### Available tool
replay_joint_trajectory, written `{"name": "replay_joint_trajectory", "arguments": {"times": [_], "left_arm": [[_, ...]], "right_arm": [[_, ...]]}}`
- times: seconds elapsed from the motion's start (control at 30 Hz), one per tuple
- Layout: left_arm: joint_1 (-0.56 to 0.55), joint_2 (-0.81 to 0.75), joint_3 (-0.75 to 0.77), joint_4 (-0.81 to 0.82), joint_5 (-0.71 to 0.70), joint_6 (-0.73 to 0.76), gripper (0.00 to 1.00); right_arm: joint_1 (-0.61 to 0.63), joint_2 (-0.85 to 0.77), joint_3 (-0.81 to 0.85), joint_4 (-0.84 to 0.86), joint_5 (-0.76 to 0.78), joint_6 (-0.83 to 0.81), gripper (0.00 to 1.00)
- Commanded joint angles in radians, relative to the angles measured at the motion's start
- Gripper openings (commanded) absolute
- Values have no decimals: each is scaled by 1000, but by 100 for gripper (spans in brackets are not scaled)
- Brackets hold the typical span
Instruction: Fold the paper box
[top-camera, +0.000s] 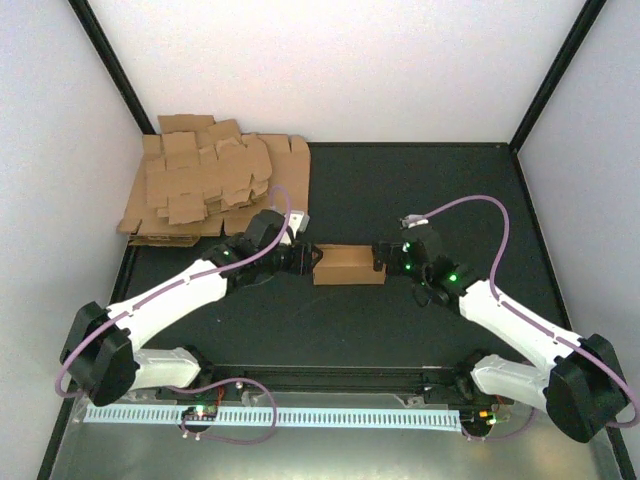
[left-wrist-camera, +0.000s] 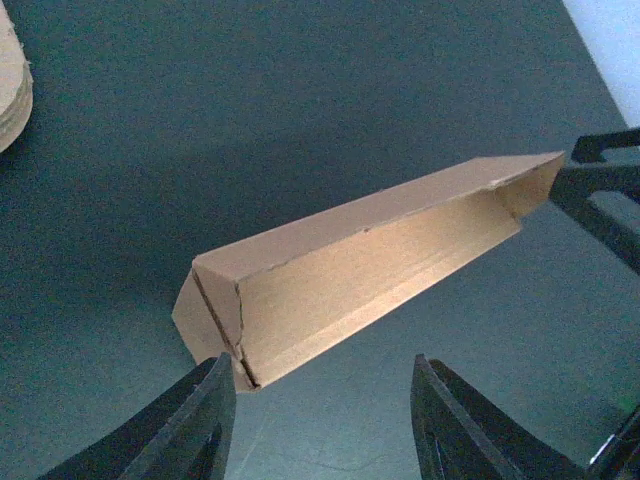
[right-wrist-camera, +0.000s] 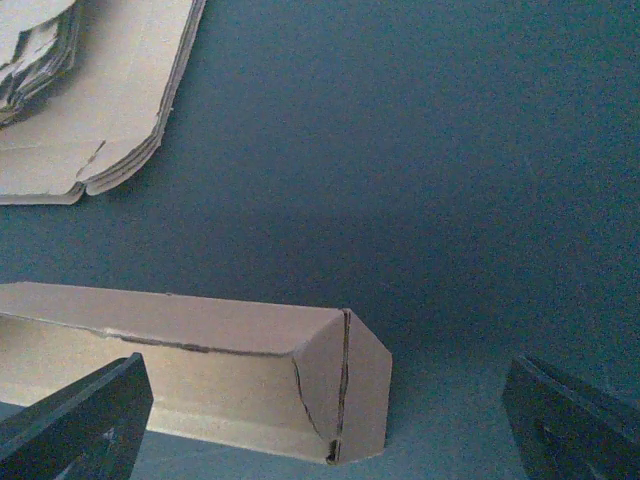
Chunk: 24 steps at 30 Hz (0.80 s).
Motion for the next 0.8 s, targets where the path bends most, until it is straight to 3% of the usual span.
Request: {"name": "replay_joint_trajectory", "arguments": {"times": [0.0,0.17,0.4,0.77], "left_arm": [[20,-16,48,0,21,12,53],[58,15,64,30,18,27,59],[80,98,95,33,4,49,59],[85,132,50,55,39,38,43]], "right_arm": [[-12,-19,13,24,-25,-20,100],[-26,9,40,8,-27,-30,99],[-39,37,45,23,-25,-36,99],[-46,62,25,26,-37,-42,99]]}}
